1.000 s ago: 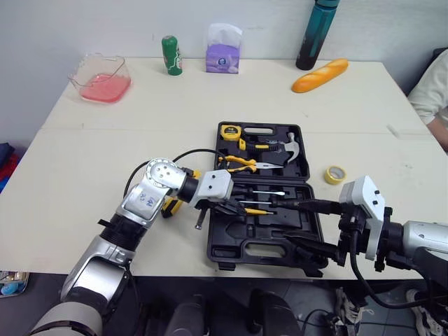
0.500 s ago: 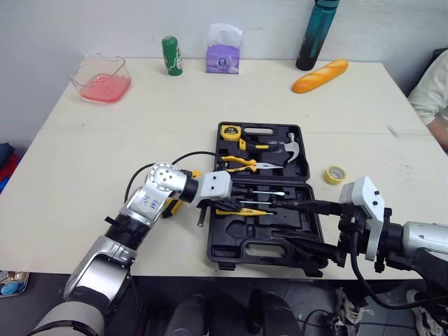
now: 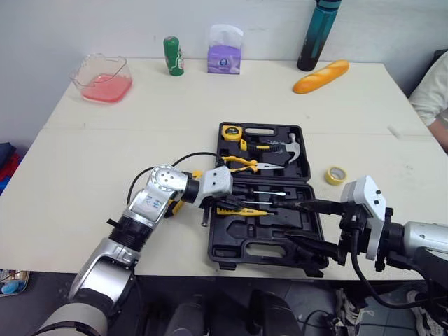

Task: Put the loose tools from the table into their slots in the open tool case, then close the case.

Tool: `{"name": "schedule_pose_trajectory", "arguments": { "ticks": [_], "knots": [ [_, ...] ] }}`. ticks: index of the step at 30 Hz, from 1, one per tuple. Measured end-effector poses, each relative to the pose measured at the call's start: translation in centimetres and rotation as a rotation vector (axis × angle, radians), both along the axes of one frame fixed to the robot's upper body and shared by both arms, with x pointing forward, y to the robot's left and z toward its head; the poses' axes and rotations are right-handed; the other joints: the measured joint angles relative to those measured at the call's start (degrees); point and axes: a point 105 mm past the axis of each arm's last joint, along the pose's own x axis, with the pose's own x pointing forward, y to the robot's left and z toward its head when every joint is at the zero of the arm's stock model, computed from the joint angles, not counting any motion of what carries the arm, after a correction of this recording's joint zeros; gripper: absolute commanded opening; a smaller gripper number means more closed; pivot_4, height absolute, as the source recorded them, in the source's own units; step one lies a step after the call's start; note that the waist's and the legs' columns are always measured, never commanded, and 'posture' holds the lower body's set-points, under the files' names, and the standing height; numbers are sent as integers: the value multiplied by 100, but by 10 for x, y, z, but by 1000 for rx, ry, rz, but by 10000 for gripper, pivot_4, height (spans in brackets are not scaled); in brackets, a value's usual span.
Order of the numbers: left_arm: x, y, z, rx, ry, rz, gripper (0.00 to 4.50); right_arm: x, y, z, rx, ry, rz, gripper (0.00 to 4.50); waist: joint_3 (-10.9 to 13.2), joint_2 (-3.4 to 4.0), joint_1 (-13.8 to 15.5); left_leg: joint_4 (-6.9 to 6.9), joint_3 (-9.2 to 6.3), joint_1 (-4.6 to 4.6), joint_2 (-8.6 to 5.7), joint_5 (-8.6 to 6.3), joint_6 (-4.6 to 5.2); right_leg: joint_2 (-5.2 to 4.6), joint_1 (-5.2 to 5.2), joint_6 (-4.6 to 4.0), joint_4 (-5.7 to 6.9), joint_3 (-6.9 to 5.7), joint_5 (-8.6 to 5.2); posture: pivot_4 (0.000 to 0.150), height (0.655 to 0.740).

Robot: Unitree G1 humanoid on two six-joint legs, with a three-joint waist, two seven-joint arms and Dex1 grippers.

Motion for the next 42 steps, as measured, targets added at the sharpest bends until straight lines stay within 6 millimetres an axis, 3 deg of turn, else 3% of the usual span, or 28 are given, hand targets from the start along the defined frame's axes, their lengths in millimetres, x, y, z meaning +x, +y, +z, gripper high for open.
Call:
{"name": "schedule_pose_trajectory", "arguments": {
  "ticks": [5, 7, 8, 11, 16, 19, 22, 27, 32, 36, 38, 42],
  "knots": [
    [-10, 53, 33, -140, 42, 183, 33755, 4, -36, 8, 10, -30, -122, 45000, 0, 1, -112, -8, 1, 10, 2, -1, -2, 1, 5, -1, -2, -1, 0, 1500, 7314],
    [-18, 81, 34, -179, 66, 306, 42515, 5, -63, 8, -10, -27, -201, 45000, -1, 1, -140, -16, 3, 18, 1, -1, -3, -1, 10, 0, -6, 13, 0, 1500, 7314],
    [-25, 102, 29, -183, 107, 393, 44157, 5, -84, 6, -38, -17, -263, 45000, 0, 1, -143, -16, 1, 19, 2, -1, -3, 1, 12, 0, -12, 19, 0, 1500, 7314],
    [-48, 168, 11, -132, 213, 650, 44157, -2, -140, 4, -84, -1, -416, 45000, 0, 1, -145, -21, -2, 18, 7, -4, -8, 6, 14, -2, -23, 35, -1, 1500, 7314],
    [-83, 255, 12, -57, 223, 962, 44157, -16, -199, 5, -154, 5, -566, 45000, -1, 1, -118, -23, -9, 34, 9, -22, -13, -11, 24, -10, -55, 41, -6, 1500, 7314],
    [-102, 298, 11, -26, 218, 1110, 44157, -21, -227, 3, -178, 4, -647, 45000, -1, 5, -137, -25, -8, 36, 12, -42, -23, -39, 23, -16, -55, 41, -9, 1500, 7314],
    [-108, 323, 13, -36, 192, 1219, 44157, -22, -245, 2, -157, -6, -717, 45000, 1, 8, -146, -30, -7, 42, 17, -53, -42, -45, 26, -22, -53, 38, -13, 1500, 7314],
    [-104, 325, 11, -30, 168, 1253, 44157, -10, -244, 4, -122, -55, -720, 45000, 2, 15, -148, -42, -1, 59, 21, -63, -62, -46, 27, -28, -47, 43, -16, 1500, 7314],
    [-92, 281, 22, -42, 154, 1116, 44157, -3, -222, 10, -102, -72, -644, 45000, 5, 27, -146, -43, 7, 67, 21, -63, -63, -46, 31, -26, -45, 53, -15, 1500, 7314],
    [-79, 229, 24, -29, 157, 983, 44157, 5, -172, 19, -84, -83, -465, 45000, 1, 35, -145, -51, 8, 84, 25, -64, -69, -38, 44, -26, -45, 56, -15, 1500, 7314],
    [-71, 204, 24, -43, 173, 954, 44157, 6, -136, 21, -61, -73, -339, 45000, 0, 38, -139, -52, 10, 85, 26, -63, -69, -32, 44, -26, -43, 59, -15, 1500, 7314],
    [-61, 180, 17, -30, 208, 973, 44157, 5, -83, 29, -31, -86, -149, 45000, 0, 38, -141, -52, 17, 90, 36, -51, -50, -4, 51, -26, -28, 65, -14, 1500, 7314]
  ]
}}
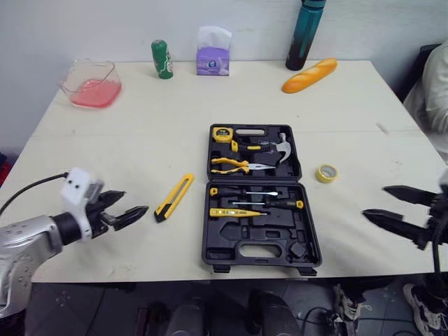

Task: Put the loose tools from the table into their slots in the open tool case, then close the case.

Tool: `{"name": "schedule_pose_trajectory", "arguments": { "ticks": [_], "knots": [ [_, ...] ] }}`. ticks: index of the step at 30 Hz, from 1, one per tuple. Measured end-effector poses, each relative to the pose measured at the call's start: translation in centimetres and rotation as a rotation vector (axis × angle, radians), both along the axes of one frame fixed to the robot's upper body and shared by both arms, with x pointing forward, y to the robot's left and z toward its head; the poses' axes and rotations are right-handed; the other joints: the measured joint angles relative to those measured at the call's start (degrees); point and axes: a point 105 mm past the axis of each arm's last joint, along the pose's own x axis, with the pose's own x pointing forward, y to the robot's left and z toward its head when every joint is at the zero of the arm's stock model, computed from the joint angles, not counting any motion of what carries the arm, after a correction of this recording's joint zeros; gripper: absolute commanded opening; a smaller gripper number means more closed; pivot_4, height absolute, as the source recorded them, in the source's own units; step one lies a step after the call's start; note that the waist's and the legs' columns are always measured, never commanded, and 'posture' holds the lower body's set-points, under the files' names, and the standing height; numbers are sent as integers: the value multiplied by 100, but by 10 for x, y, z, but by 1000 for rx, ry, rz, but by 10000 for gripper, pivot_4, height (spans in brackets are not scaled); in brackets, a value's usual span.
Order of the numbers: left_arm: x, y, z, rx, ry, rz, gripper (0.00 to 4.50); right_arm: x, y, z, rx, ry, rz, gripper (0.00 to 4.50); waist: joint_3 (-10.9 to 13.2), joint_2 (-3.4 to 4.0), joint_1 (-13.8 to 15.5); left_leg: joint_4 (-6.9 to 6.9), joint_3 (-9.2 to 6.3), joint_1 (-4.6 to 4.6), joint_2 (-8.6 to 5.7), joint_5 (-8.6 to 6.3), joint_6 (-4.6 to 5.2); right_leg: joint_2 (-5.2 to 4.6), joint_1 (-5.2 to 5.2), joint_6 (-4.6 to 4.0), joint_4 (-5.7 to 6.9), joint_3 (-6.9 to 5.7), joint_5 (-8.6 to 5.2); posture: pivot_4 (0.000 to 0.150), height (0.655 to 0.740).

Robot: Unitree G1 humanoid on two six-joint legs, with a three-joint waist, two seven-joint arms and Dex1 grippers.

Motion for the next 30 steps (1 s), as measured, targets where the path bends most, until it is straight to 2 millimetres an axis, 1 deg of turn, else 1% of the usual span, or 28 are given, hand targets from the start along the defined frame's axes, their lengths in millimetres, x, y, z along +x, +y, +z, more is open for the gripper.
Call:
{"name": "schedule_pose_trajectory", "arguments": {
  "ticks": [3, 5, 9, 12, 13, 15, 18, 19, 20, 21, 24, 26, 27, 29, 30],
  "knots": [
    [6, -28, -10, -18, 51, -28, 44157, -3, 49, 2, 6, -4, 195, 45000, 0, -2, 4, 2, 3, 3, 1, 2, 3, 5, 1, 0, 2, 2, 0, 1500, 7314],
    [11, -39, -18, 15, 79, -38, 44157, -7, 73, 2, 5, -7, 304, 45000, 0, -3, 6, 2, 4, 2, -1, 3, 1, 8, -1, 0, 1, 3, 0, 1500, 7314],
    [25, -46, -30, 94, 103, -17, 44157, -2, 103, 5, 21, -37, 402, 45000, -1, -6, 9, 12, 5, 0, -2, 4, 3, 11, -2, 0, 1, 2, 0, 1500, 7314],
    [33, -49, -33, 192, 71, -38, 44157, 1, 120, 3, 23, -38, 463, 45000, -2, -5, 28, 16, 5, 2, -3, 5, 4, 5, -1, -2, -12, 1, -1, 1500, 7314],
    [34, -50, -35, 208, 65, -39, 41741, 1, 123, 2, 23, -35, 472, 45000, -3, -3, 31, 16, 5, 2, -4, 5, 4, 1, 0, -2, -14, 2, -1, 1500, 7314],
    [37, -48, -37, 228, 51, -29, 35430, 2, 128, -1, 10, -28, 489, 45000, -3, -2, 36, 19, 3, 2, -4, 5, 4, -6, 1, -2, -12, 1, -1, 1500, 7314],
    [37, -47, -36, 215, 47, -26, 22695, 4, 130, -1, -2, -32, 494, 45000, -5, 0, 26, 19, 3, 3, -1, 5, 4, -7, 1, -2, -13, 2, -1, 1500, 7314],
    [36, -47, -35, 206, 48, -22, 19910, 5, 130, 0, -4, -35, 492, 45000, -5, 0, 18, 19, 2, 3, 0, 5, 4, -7, 1, -2, -13, 2, -1, 1500, 7314],
    [36, -47, -34, 203, 47, -23, 15155, 7, 129, 0, -5, -38, 488, 45000, -5, 0, 17, 19, 2, 3, 1, 5, 4, -6, 1, -2, -14, 2, -1, 1500, 7314],
    [35, -46, -34, 194, 49, -24, 14226, 8, 129, 1, -6, -42, 486, 45000, -5, 0, 10, 19, 3, 2, 1, 5, 4, -6, 0, -2, -14, 2, -1, 1500, 7314],
    [32, -41, -32, 177, 67, -37, 14224, 10, 129, 1, -8, -45, 484, 45000, -4, -1, 3, 18, 3, -1, 6, 5, 4, 0, -1, -3, -12, -1, -2, 1500, 7314],
    [27, -37, -26, 193, 71, -98, 14221, 10, 130, 1, -9, -42, 485, 45000, 0, -9, -7, 19, 5, -9, 9, 5, 3, 4, -11, -6, -11, -1, -3, 1500, 7314],
    [25, -38, -18, 205, 55, -155, 14220, 11, 129, 0, -9, -41, 483, 45000, 4, -15, -7, 20, 5, -15, 12, 5, 1, 5, -19, -9, -11, -2, -5, 1500, 7314],
    [26, -46, 14, 240, -32, -294, 14218, 11, 126, -1, -8, -34, 474, 45000, 8, -21, 21, 26, -2, -29, 11, 6, -2, 2, -26, -13, -13, -11, -7, 1500, 7314],
    [25, -54, 32, 260, -84, -370, 14218, 10, 124, -2, -8, -30, 466, 45000, 8, -21, 51, 28, -7, -34, 6, 6, -1, -3, -27, -13, -14, -15, -7, 1500, 7314]
  ]
}}
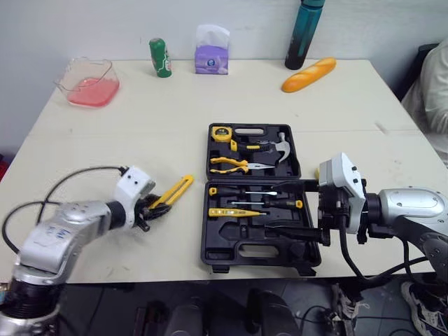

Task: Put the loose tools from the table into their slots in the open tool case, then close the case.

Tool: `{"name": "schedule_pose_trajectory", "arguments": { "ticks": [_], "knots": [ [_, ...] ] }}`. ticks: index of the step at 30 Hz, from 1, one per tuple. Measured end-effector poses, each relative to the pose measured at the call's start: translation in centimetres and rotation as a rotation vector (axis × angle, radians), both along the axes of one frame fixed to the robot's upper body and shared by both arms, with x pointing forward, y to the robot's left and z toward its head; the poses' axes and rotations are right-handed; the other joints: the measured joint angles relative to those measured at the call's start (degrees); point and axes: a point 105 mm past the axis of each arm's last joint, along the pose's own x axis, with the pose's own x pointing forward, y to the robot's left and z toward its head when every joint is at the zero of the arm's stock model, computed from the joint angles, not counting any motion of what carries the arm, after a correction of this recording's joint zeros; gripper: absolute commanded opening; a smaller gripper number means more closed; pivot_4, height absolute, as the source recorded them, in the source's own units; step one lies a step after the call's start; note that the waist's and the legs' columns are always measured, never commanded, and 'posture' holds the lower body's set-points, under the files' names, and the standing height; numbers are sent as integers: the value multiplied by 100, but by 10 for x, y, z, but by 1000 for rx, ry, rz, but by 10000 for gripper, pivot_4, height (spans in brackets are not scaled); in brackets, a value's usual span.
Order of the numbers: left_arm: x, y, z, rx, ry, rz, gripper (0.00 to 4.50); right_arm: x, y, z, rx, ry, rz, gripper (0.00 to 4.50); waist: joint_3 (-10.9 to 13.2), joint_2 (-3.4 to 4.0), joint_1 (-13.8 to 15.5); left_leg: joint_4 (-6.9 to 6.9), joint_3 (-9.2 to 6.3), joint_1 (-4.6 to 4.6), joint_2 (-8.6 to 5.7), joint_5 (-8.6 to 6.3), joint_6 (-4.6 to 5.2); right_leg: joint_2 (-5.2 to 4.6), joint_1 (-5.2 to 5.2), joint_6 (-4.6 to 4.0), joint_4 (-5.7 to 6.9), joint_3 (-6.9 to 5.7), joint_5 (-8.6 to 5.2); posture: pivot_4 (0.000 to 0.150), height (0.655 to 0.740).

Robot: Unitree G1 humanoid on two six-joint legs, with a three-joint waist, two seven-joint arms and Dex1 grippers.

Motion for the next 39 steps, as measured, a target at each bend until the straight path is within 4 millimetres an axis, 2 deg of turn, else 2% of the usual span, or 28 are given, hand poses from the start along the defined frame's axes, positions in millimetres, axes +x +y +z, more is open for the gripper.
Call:
{"name": "schedule_pose_trajectory", "arguments": {
  "ticks": [2, 4, 5, 6, 8, 12, 15, 20, 34, 36, 37, 38, 39],
  "knots": [
    [-4, -26, 33, 35, -72, -209, 14218, -3, -13, -4, -27, 26, -39, 45000, -2, 5, 53, -1, 5, 0, -13, 2, 8, -3, 6, 8, -1, 3, 4, 1500, 7314],
    [-7, -43, 36, 49, -58, -328, 14218, -6, -22, -8, -39, 54, -68, 45000, -2, 6, 57, -4, 8, 0, -16, 3, 14, 12, 14, 16, -1, 0, 9, 1500, 7314],
    [-9, -57, 33, 56, -21, -430, 14218, -10, -31, -12, -53, 87, -93, 45000, -2, 6, 77, -4, 9, -2, -19, 4, 19, 25, 14, 18, -2, -11, 10, 1500, 7314],
    [-11, -62, 30, 59, -2, -467, 14218, -11, -33, -13, -54, 93, -102, 45000, -2, 5, 78, -4, 11, -4, -19, 4, 22, 31, 14, 21, -5, -17, 12, 1500, 7314],
    [-9, -86, 19, 67, 61, -584, 14218, -19, -45, -18, -63, 126, -153, 45000, -1, 3, 91, -1, 14, -10, -20, 7, 29, 43, 13, 26, -5, -38, 15, 1500, 7314],
    [-7, -114, 8, 94, 93, -698, 14218, -32, -58, -23, -80, 167, -214, 45000, 1, 1, 105, 7, 14, -21, -19, 12, 38, 49, 9, 38, -6, -37, 21, 1500, 7314],
    [-6, -131, -11, 133, 137, -749, 14218, -41, -63, -26, -90, 177, -255, 45000, 1, 0, 96, 9, 14, -20, -20, 16, 44, 44, 10, 42, -4, -30, 24, 1500, 7314],
    [-3, -147, -35, 182, 176, -750, 14218, -51, -68, -30, -95, 192, -312, 45000, 1, 0, 102, 11, -2, -33, -25, 19, 50, 31, 7, 42, -6, -9, 24, 1500, 7314],
    [-13, -162, -45, 222, 202, -766, 14218, -59, -71, -35, -94, 213, -358, 45000, 1, 0, 106, 16, -13, -36, -35, 24, 58, 18, 10, 46, -5, -5, 26, 1500, 7314],
    [-14, -161, -46, 222, 214, -760, 24380, -58, -72, -35, -94, 210, -361, 45000, 1, 0, 105, 16, -13, -35, -35, 24, 58, 18, 11, 46, -4, -5, 26, 1500, 7314],
    [-15, -161, -47, 220, 222, -755, 26626, -58, -72, -35, -94, 209, -361, 45000, 1, 0, 105, 16, -13, -35, -35, 24, 57, 18, 11, 46, -4, -5, 26, 1500, 7314],
    [-14, -161, -46, 217, 219, -747, 30966, -58, -72, -35, -93, 209, -362, 45000, 1, 0, 104, 16, -14, -35, -35, 24, 57, 19, 11, 45, -5, -5, 26, 1500, 7314],
    [-13, -161, -45, 213, 214, -736, 36867, -58, -72, -34, -93, 206, -361, 45000, 1, 0, 104, 16, -14, -35, -35, 24, 57, 18, 11, 46, -4, -5, 26, 1500, 7314]
  ]
}}
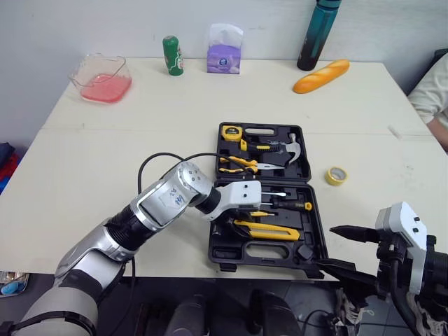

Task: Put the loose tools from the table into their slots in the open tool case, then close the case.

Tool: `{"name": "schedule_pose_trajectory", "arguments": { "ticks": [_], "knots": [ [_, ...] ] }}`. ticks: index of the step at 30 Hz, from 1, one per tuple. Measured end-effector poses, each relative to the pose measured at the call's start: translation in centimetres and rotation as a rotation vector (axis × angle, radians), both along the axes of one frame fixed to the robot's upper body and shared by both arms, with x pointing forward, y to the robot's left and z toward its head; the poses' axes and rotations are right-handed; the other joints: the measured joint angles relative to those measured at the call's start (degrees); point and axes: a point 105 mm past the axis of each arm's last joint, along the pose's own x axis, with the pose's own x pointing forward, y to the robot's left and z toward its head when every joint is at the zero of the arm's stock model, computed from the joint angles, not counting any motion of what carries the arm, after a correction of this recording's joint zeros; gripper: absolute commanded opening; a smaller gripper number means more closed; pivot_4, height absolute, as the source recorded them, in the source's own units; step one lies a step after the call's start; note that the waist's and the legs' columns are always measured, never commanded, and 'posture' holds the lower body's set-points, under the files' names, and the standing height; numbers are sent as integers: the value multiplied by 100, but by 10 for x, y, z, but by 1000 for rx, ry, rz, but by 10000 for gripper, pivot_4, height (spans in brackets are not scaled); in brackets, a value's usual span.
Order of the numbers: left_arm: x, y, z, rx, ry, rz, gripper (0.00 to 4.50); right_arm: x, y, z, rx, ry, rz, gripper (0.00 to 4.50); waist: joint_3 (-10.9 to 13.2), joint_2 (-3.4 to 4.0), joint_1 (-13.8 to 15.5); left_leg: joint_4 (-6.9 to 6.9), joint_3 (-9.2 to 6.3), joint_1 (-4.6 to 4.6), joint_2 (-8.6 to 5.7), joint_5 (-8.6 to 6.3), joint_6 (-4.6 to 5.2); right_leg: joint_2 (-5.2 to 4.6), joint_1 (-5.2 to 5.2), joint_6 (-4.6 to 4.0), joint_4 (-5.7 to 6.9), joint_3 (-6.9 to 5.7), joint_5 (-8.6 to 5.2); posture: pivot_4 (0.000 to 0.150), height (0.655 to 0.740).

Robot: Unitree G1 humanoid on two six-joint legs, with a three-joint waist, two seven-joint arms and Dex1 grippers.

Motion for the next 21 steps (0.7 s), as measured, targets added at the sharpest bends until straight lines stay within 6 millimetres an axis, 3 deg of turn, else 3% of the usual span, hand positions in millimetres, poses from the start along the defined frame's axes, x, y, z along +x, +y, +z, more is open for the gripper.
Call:
{"name": "schedule_pose_trajectory", "arguments": {
  "ticks": [2, 8, 11, 19, 21],
  "knots": [
    [0, -2, 3, -23, 15, 5, 43938, 1, 1, 1, 1, -4, 3, 45000, 0, 0, 1, 0, -1, 0, -1, 0, 0, 0, 1, 0, -1, -1, 0, 1500, 7314],
    [-1, 1, 2, -128, 44, -3, 44608, 3, 2, 3, 2, -19, 12, 45000, 0, 0, -1, 1, -5, 0, -2, 1, 0, -3, 1, 0, 0, -4, 0, 1500, 7314],
    [1, 4, 15, -327, -7, -22, 36531, 3, 2, 3, 2, -22, 12, 45000, 0, 0, -6, 2, -6, 0, -1, 2, 0, -7, 2, 0, 0, -6, 0, 1500, 7314],
    [-9, 8, 1, -436, 8, -104, 1402, 6, 7, 3, 10, -24, 32, 45000, -1, 1, 24, 10, -13, -2, -8, 2, 2, -9, 9, 5, -2, -12, 4, 1500, 7314],
    [-8, 8, 0, -431, -5, -103, 617, 6, 7, 3, 11, -25, 31, 45000, -1, 1, 12, 9, -13, -2, -7, 2, 1, -8, 8, 5, -2, -12, 4, 1500, 7314]
  ]
}}
